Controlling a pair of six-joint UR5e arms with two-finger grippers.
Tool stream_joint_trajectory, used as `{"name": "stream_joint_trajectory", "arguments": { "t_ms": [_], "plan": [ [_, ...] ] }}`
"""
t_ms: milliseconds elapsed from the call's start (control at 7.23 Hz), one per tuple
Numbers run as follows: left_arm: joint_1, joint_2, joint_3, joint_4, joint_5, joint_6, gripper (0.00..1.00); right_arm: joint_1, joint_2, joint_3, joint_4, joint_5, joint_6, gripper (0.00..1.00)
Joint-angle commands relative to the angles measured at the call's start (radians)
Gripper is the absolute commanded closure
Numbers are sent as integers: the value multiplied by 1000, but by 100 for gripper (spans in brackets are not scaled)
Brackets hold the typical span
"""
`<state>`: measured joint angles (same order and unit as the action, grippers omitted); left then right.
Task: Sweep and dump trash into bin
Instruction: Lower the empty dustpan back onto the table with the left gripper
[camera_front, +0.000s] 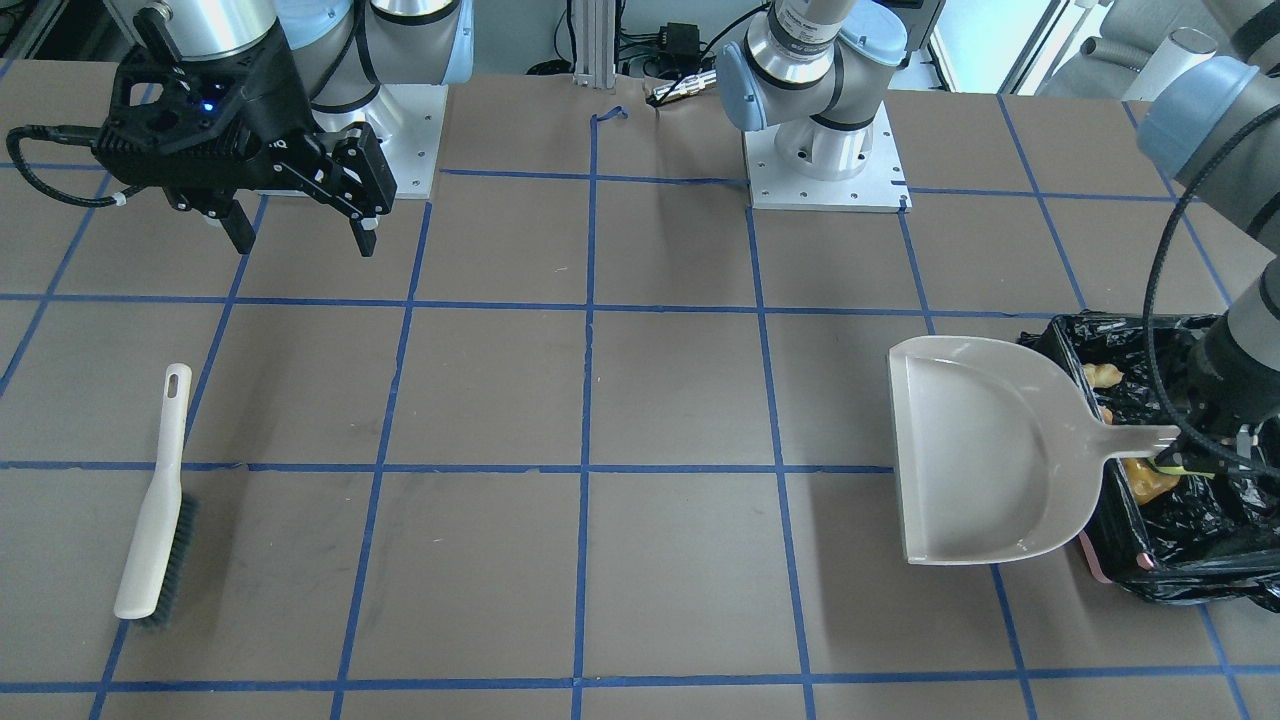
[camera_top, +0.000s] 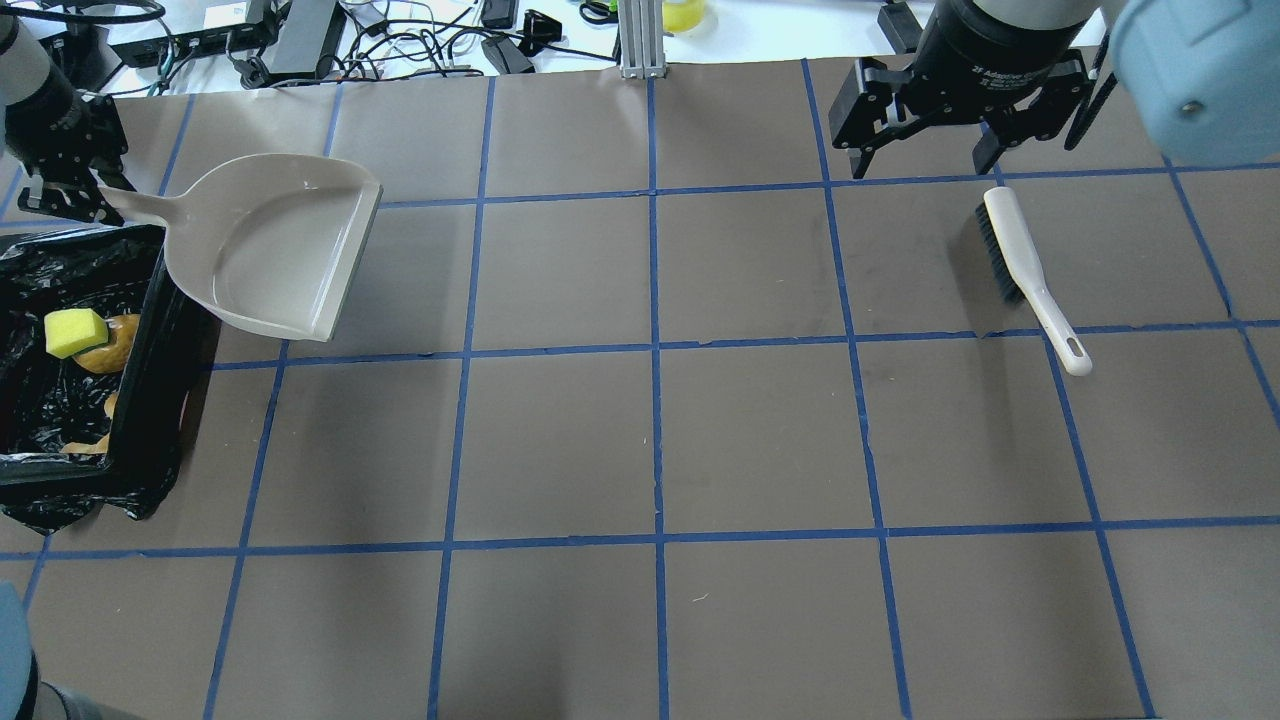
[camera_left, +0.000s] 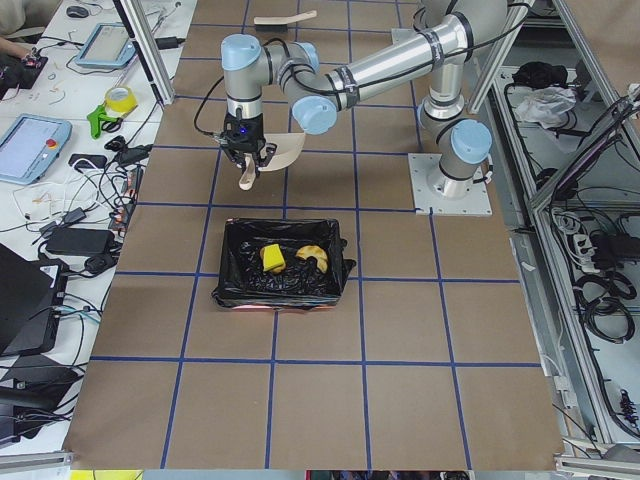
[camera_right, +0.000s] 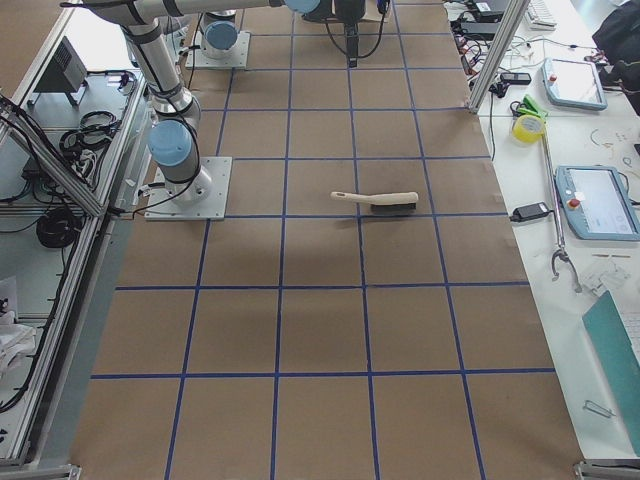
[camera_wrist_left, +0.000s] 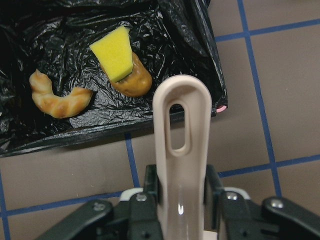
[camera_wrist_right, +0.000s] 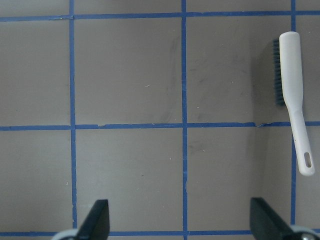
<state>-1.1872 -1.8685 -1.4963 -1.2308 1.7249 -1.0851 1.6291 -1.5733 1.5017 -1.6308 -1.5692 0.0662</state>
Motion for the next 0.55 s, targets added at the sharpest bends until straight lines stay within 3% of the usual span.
{"name": "stream_joint_trajectory", "arguments": {
  "t_ms": [0,415],
  "plan": [
    [-32,-50,1,83,-64,-30,100,0,-5,2,2,0,-2,0],
    [-97,-116,-1,169,-62,-78,100,0,-5,2,2,0,-2,0]
  ]
}}
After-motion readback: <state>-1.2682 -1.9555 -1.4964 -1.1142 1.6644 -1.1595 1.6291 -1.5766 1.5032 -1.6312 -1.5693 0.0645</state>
